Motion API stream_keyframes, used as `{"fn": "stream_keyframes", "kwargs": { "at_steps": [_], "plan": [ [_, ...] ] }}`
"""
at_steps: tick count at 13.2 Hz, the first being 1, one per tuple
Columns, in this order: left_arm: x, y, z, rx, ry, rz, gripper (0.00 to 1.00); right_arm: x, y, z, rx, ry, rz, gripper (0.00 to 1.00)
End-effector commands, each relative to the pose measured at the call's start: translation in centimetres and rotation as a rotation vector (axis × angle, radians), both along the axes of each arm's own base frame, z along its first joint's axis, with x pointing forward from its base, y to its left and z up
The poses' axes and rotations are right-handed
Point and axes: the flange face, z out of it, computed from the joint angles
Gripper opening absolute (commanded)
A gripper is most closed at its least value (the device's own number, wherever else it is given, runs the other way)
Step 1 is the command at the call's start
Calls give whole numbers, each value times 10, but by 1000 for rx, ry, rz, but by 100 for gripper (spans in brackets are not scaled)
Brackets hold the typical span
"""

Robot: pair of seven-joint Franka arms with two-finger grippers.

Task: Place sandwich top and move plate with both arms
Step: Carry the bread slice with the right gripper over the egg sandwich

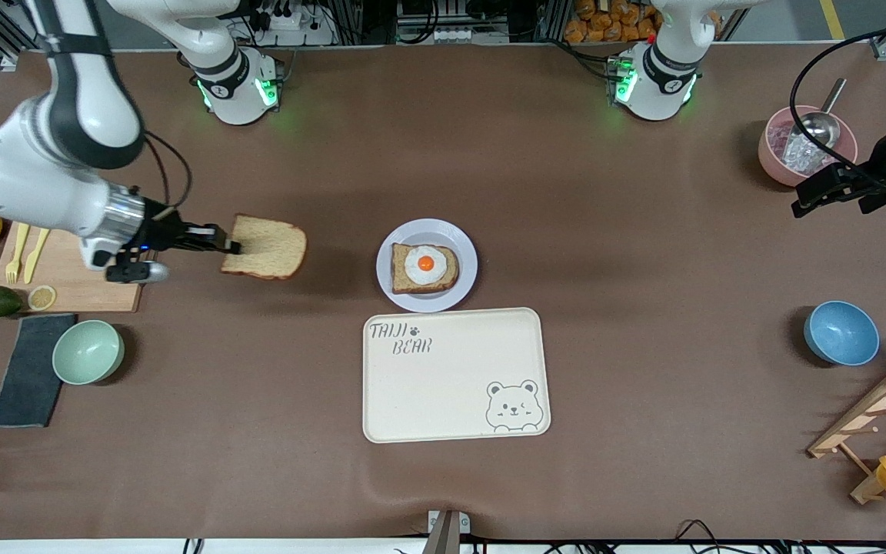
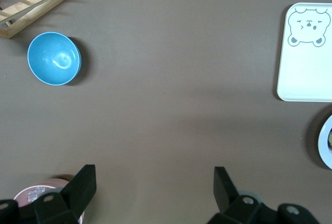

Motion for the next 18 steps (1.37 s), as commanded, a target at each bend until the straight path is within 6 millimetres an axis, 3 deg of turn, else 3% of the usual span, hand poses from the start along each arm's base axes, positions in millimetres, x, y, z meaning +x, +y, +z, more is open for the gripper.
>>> {"fn": "stream_keyframes", "kwargs": {
  "at_steps": [1, 2, 5, 7, 11, 14, 18],
  "plan": [
    [0, 1, 3, -14, -9, 3, 100, -18, 61, 9, -9, -11, -70, 0],
    [0, 1, 3, -14, -9, 3, 100, -21, 81, 7, -15, -19, -73, 0],
    [0, 1, 3, -14, -9, 3, 100, -42, 173, -10, -40, -43, -128, 0],
    [0, 0, 3, -15, -9, 2, 100, -43, 191, -36, -60, -48, -127, 0],
    [0, 1, 3, -14, -9, 3, 100, -49, 223, -61, -76, -60, -120, 0],
    [0, 0, 3, -13, -9, 3, 100, -55, 263, -87, -89, -82, -151, 0],
    [-1, 2, 3, -12, -7, 3, 100, -62, 276, -116, -111, -120, -147, 0]
  ]
}}
